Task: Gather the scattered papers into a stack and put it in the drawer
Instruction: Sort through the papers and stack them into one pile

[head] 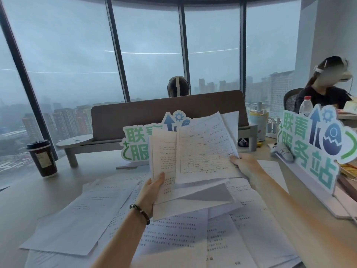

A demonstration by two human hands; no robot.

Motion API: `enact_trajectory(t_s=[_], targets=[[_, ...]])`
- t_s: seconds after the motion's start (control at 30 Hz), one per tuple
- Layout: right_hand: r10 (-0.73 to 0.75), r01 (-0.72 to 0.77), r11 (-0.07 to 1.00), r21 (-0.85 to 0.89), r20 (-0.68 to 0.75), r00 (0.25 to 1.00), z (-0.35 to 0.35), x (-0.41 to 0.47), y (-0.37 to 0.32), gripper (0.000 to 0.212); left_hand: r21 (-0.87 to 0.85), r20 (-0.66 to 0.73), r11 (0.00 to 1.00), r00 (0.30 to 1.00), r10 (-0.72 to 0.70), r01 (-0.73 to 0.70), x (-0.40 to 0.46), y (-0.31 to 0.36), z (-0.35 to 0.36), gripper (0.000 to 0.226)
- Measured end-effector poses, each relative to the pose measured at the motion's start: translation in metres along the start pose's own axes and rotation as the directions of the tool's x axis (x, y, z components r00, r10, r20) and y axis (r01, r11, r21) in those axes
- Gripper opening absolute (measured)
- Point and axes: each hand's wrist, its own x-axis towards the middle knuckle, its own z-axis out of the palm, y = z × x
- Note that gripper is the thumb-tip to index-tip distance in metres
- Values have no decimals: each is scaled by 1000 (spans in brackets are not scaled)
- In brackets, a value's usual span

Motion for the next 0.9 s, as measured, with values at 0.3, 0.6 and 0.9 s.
enact_trajectory(t_s=[0.3,0.6,0.9], targets=[[58,-58,998,-1,154,986,-4,-13,-4,19,-16,49,1000,999,19,-18,-5,4,3,28],[34,-24,999,-46,232,972,26,-24,7,36,-54,131,998,991,27,-20,-8,2,7,25],[-76,62,995,72,210,975,40,-36,3,26,-21,150,1000,989,-11,14,-1,-4,2,28]])
